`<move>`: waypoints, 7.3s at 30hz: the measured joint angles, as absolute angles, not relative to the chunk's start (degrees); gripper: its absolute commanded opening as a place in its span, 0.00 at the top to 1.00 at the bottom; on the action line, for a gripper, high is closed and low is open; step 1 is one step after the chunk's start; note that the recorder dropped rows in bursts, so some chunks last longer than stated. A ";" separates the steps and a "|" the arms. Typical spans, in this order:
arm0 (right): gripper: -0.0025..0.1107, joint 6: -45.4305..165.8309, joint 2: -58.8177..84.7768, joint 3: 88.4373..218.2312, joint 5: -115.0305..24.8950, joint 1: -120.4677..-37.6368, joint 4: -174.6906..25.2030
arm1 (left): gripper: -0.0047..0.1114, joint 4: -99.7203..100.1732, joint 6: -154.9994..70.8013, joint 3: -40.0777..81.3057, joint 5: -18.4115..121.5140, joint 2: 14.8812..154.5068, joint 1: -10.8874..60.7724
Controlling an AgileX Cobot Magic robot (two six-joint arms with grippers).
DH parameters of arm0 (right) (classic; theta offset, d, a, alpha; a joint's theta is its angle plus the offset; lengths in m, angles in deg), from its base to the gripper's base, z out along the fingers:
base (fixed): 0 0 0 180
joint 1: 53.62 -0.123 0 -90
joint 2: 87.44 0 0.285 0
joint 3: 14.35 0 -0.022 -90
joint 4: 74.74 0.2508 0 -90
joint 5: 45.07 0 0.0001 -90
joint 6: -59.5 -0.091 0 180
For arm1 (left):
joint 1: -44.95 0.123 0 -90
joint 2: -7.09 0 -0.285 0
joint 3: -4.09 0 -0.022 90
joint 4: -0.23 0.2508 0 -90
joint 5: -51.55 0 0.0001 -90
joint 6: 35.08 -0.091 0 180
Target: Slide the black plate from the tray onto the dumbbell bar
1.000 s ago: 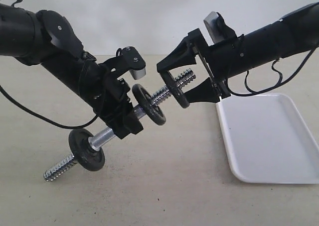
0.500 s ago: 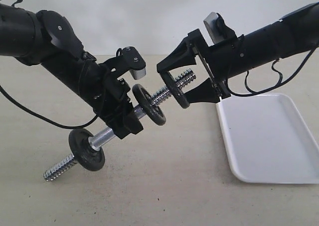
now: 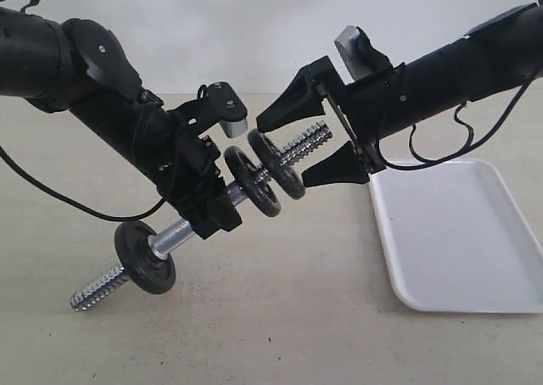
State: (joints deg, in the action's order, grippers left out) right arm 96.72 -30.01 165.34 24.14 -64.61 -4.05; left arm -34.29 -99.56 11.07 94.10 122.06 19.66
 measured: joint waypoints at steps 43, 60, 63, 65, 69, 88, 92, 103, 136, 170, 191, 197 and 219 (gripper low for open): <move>0.98 80.79 -13.33 164.29 12.95 -54.31 -39.71 | 0.92 -32.20 -89.30 8.61 88.20 128.80 19.66; 0.98 79.52 10.13 138.72 -3.63 -54.31 -38.33 | 0.92 -26.49 -69.55 -0.56 88.46 136.42 19.66; 0.98 79.52 13.34 136.28 -5.13 -54.31 -38.20 | 0.92 -26.49 -69.01 -0.88 88.58 136.66 19.66; 0.98 79.52 14.52 135.30 -5.70 -54.31 -38.11 | 0.92 -26.49 -68.67 -0.88 88.58 136.66 19.66; 0.98 79.52 15.17 134.46 -6.12 -54.31 -37.99 | 0.92 -26.49 -67.19 -0.88 88.58 136.66 19.66; 0.98 79.52 15.17 134.46 -6.26 -54.31 -37.01 | 0.44 -29.64 -66.57 -2.98 85.50 133.72 19.66; 0.98 79.52 15.17 134.46 -6.26 -54.31 -36.90 | 0.44 -29.64 -66.57 -2.98 85.40 133.72 19.66; 0.98 79.52 15.17 134.46 -6.38 -54.31 -36.69 | 0.85 -28.51 -66.57 -2.98 88.19 131.09 20.18; 0.98 85.01 23.48 129.38 -16.35 -63.31 -37.53 | 0.92 -40.47 -62.07 40.77 71.71 57.14 45.06; 0.31 72.26 -13.02 155.54 -2.22 -81.00 -34.19 | 0.92 -33.62 -50.99 68.91 71.06 15.04 45.16; 0.37 16.79 -34.55 174.02 -8.06 -89.91 -54.46 | 0.92 -33.62 -50.76 68.91 70.38 15.04 45.16; 0.37 13.67 -37.97 174.71 -9.90 -90.16 -55.37 | 0.92 -33.62 -50.76 68.91 70.38 15.04 45.16; 0.98 20.12 -40.96 179.80 -6.20 -89.91 -57.86 | 0.92 -33.62 -50.76 68.91 70.38 15.04 45.16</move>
